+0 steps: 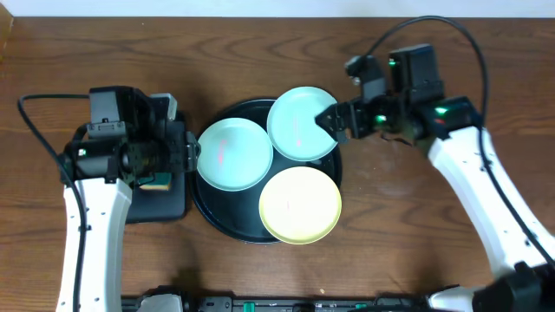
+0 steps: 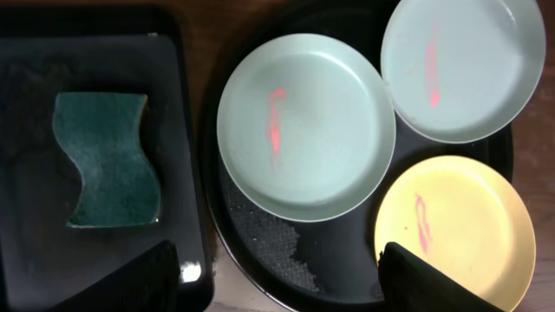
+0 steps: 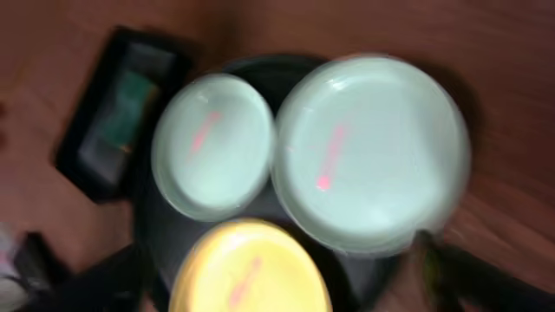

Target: Clean dirty plates on tray and stack at the side

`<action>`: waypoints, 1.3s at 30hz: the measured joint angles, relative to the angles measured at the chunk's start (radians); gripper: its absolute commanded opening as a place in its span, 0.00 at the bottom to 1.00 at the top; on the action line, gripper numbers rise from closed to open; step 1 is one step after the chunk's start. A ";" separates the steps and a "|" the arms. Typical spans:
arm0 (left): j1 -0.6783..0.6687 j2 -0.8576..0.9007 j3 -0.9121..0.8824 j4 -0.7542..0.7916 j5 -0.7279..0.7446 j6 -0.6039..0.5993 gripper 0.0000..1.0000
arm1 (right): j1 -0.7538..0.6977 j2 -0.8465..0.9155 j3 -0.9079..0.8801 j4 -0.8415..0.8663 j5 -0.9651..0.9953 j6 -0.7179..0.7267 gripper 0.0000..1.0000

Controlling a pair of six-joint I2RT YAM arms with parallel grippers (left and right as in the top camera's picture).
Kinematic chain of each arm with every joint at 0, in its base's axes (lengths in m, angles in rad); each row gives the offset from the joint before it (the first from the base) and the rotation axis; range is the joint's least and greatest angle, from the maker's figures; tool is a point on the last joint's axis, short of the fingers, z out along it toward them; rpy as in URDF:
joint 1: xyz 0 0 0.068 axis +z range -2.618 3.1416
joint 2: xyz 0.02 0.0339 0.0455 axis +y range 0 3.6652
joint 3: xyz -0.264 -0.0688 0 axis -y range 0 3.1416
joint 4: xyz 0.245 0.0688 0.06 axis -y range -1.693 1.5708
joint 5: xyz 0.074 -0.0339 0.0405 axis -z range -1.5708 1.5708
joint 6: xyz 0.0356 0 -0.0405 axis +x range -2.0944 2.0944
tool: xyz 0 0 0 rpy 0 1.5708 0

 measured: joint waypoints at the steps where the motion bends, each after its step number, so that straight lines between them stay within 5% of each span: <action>1: 0.000 0.007 0.000 0.002 0.001 0.000 0.74 | 0.015 0.018 0.001 0.034 -0.016 0.019 0.73; 8: 0.004 0.017 0.000 0.028 -0.048 -0.071 0.74 | 0.164 0.134 0.013 0.115 0.045 0.211 0.62; 19: 0.063 0.017 0.000 0.107 -0.285 -0.253 0.74 | 0.369 0.369 0.210 -0.022 0.356 0.477 0.43; 30: 0.063 0.017 0.000 0.117 -0.351 -0.262 0.74 | 0.397 0.522 0.217 -0.012 0.399 0.568 0.21; 39: 0.063 0.059 0.000 0.117 -0.366 -0.262 0.74 | 0.412 0.575 0.219 0.023 0.398 0.612 0.16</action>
